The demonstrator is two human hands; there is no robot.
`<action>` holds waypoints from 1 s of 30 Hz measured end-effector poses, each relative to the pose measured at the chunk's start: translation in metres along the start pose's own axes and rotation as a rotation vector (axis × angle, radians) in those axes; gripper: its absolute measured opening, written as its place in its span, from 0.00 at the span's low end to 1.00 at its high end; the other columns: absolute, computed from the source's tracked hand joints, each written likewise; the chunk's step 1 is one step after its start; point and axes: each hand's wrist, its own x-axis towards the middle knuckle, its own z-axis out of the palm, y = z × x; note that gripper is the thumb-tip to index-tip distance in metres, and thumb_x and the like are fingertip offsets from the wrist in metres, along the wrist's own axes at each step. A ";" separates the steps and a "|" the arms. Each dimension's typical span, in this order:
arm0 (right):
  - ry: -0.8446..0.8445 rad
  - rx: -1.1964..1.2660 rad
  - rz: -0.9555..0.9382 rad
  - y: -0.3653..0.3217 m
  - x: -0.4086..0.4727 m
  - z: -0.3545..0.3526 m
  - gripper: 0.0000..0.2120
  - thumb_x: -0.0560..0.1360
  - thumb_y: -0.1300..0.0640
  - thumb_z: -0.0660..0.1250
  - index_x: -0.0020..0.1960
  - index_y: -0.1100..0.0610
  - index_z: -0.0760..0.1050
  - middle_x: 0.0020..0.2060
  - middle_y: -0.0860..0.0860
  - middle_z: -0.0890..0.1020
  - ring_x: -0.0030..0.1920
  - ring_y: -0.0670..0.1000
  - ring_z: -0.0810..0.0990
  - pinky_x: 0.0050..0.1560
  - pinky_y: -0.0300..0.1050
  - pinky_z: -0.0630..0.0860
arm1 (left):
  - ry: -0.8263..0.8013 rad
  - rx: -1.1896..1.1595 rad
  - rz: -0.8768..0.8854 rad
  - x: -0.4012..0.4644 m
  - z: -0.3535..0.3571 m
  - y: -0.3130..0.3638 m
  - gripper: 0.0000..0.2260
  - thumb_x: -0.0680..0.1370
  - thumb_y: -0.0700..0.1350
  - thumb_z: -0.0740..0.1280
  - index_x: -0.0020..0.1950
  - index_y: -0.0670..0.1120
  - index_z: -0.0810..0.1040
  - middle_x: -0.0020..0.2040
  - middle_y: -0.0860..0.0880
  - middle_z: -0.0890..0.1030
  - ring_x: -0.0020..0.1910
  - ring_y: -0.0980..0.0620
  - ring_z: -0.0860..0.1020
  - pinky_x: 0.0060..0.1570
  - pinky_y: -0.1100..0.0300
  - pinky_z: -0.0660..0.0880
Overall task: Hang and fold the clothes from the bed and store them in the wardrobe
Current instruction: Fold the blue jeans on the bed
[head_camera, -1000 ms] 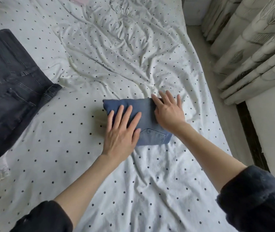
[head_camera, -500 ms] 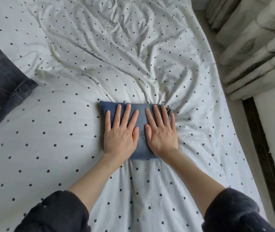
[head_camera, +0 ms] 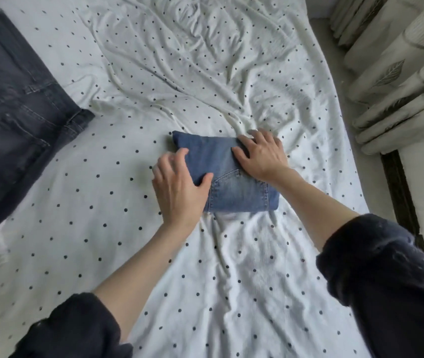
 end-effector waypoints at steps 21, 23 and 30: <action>-0.493 0.755 0.345 -0.004 -0.077 -0.037 0.19 0.74 0.45 0.67 0.55 0.60 0.78 0.42 0.54 0.81 0.40 0.50 0.78 0.42 0.40 0.76 | -0.463 -0.790 -0.868 -0.004 -0.051 -0.044 0.17 0.72 0.42 0.74 0.57 0.40 0.76 0.56 0.40 0.81 0.52 0.45 0.79 0.52 0.53 0.77; -0.635 0.916 0.388 0.006 -0.061 -0.037 0.18 0.74 0.49 0.68 0.52 0.64 0.77 0.33 0.51 0.76 0.32 0.47 0.71 0.36 0.34 0.71 | -0.431 -0.778 -0.896 -0.002 -0.042 -0.045 0.16 0.71 0.45 0.74 0.55 0.42 0.76 0.54 0.42 0.81 0.50 0.46 0.79 0.49 0.54 0.77; -0.898 0.999 0.376 0.007 -0.029 -0.025 0.23 0.63 0.44 0.72 0.30 0.52 0.58 0.25 0.47 0.60 0.27 0.47 0.57 0.31 0.37 0.62 | -0.448 -0.862 -1.031 -0.001 -0.030 -0.052 0.23 0.70 0.47 0.75 0.61 0.40 0.75 0.56 0.44 0.81 0.46 0.48 0.81 0.62 0.45 0.72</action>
